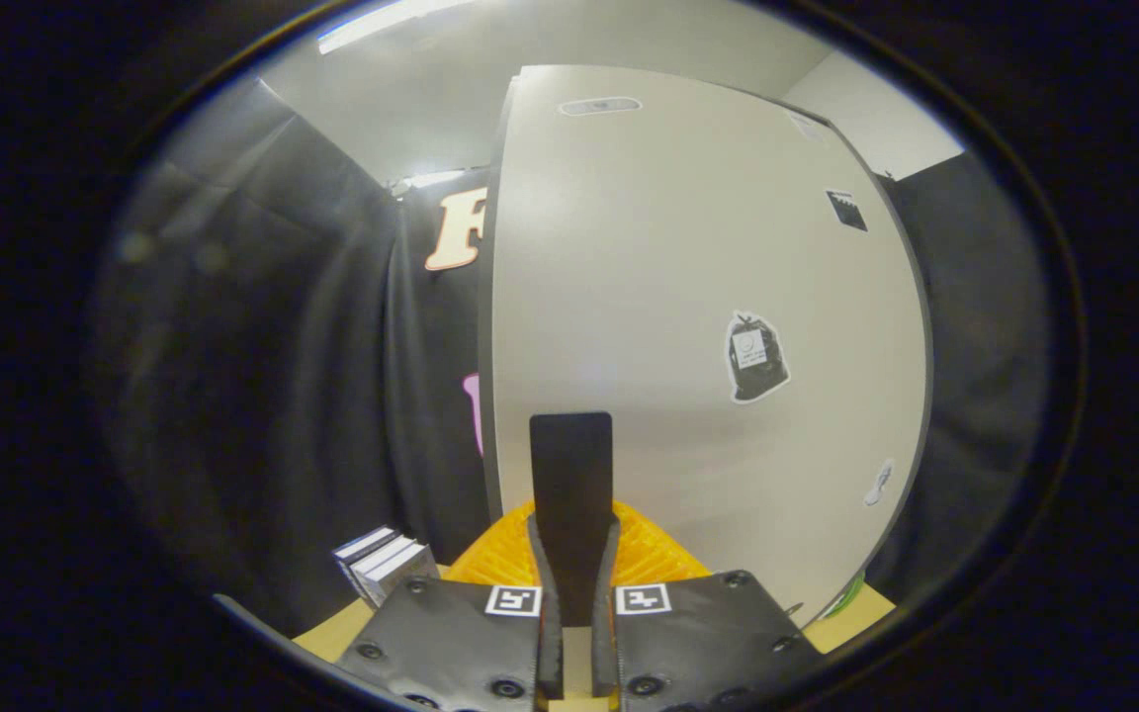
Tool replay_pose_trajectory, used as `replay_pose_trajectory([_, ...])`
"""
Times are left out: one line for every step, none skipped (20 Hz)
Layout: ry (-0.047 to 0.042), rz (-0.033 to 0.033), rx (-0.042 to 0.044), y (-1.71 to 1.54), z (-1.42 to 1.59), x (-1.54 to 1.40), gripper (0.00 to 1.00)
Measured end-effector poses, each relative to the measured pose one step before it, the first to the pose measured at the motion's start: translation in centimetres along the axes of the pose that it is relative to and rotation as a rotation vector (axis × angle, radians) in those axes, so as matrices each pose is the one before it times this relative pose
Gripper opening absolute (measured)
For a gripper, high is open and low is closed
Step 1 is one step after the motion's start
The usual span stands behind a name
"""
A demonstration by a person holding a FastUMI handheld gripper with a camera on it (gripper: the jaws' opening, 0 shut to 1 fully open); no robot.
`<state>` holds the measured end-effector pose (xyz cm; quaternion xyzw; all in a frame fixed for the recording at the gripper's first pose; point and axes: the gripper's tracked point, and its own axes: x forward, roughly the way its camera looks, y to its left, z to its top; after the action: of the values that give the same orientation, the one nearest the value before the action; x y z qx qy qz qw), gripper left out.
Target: Open the shoe cabinet door, grab the shoes and put them into the shoe cabinet, then close the shoe cabinet door.
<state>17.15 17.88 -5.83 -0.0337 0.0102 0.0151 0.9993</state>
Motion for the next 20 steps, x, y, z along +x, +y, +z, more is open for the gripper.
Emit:
replay_pose_trajectory([0.00287,0.01631,0.00459,-0.015,0.257,-0.801,0.13])
replay_pose_trajectory([0.00361,0.01633,0.00386,-0.187,0.144,-0.979,0.13])
replay_pose_trajectory([0.00357,0.01567,0.00305,-0.255,-0.009,-0.851,0.13])
replay_pose_trajectory([0.0006,0.01289,0.00033,-0.275,0.058,-0.945,0.13])
replay_pose_trajectory([0.00021,0.01202,-0.00396,-0.344,0.166,-1.126,0.13])
replay_pose_trajectory([0.00465,0.01544,-0.00158,-0.4,0.088,-1.107,0.13])
replay_pose_trajectory([0.00387,0.01639,0.00037,-0.354,-0.004,-1.216,0.13])
replay_pose_trajectory([-0.0016,0.01526,-0.00212,-0.447,0.15,-1.141,0.13])
replay_pose_trajectory([0.00229,0.01586,-0.00058,-0.505,-0.045,-1.022,0.13])
replay_pose_trajectory([0.00284,0.01306,0.00109,-0.613,0.122,-0.909,0.13])
replay_pose_trajectory([-0.00122,0.01098,0.00111,-0.76,0.159,-0.827,0.13])
replay_pose_trajectory([0.00109,0.0088,0.00552,-0.655,0.053,-0.978,0.13])
replay_pose_trajectory([-0.00025,0.0047,0.00214,-0.766,0.014,-0.956,0.13])
replay_pose_trajectory([-0.00376,0.00075,0.00138,-0.763,0.178,-0.972,0.13])
replay_pose_trajectory([-0.00181,-0.00095,-0.00085,-0.701,0.015,-1.083,0.13])
replay_pose_trajectory([0.0001,-0.00144,-0.00026,-0.766,0.102,-1.046,0.13])
replay_pose_trajectory([0.00247,-0.00299,-0.00373,-0.758,0.0,-0.916,0.13])
replay_pose_trajectory([0.00406,-0.0015,-0.00335,-0.808,0.107,-0.785,0.12])
replay_pose_trajectory([0.0045,-0.00435,-0.00334,-0.764,0.053,-0.714,0.12])
replay_pose_trajectory([0.00907,-0.00909,-0.00631,-0.862,-0.02,-0.644,0.12])
